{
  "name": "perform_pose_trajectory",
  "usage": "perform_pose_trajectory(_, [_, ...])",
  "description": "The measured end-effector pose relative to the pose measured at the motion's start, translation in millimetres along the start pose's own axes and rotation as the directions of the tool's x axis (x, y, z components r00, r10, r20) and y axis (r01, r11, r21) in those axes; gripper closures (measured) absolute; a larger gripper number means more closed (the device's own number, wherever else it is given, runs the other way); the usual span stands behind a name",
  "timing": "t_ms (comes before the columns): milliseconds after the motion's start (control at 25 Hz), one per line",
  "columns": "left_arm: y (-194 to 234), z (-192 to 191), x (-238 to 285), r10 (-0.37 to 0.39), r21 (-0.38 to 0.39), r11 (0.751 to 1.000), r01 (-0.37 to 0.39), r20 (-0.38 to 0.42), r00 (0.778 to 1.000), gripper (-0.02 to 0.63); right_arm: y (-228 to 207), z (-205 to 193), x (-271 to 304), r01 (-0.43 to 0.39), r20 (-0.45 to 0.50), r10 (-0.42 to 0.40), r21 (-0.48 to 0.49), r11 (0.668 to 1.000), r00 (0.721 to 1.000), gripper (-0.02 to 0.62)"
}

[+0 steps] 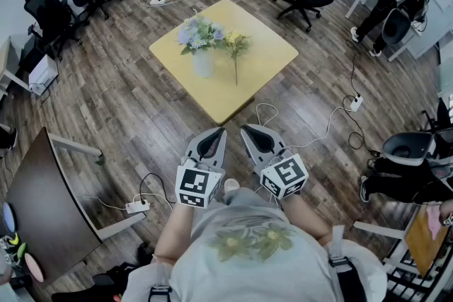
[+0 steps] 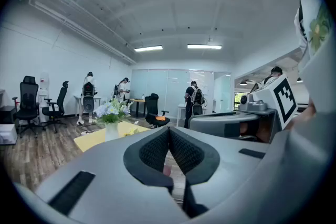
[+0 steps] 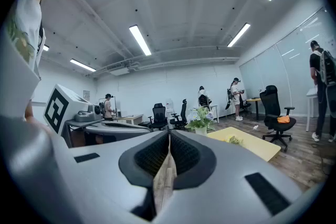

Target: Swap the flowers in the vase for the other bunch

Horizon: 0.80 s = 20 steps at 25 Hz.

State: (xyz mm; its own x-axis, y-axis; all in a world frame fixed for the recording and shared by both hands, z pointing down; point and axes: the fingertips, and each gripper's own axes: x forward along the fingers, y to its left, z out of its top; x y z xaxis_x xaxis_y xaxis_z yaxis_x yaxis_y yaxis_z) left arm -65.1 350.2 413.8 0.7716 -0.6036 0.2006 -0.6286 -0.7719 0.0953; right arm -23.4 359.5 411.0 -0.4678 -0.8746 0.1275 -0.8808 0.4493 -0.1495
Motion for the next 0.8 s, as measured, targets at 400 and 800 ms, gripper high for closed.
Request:
perform_pose_trajectory(400, [27, -6, 38, 0.045, 0.012, 0.999, -0.045, 0.008, 0.999, 0.591, -37, -3, 32, -0.035, 0.018, 0.035, -0.006, 0.999, 0.999, 0.551])
perform_pose_trajectory(800, [86, -13, 90, 0.025, -0.027, 0.999, -0.026, -0.027, 0.999, 0.591, -74, -5, 100, -0.046, -0.003, 0.046, 0.021, 0.999, 0.999, 0.549])
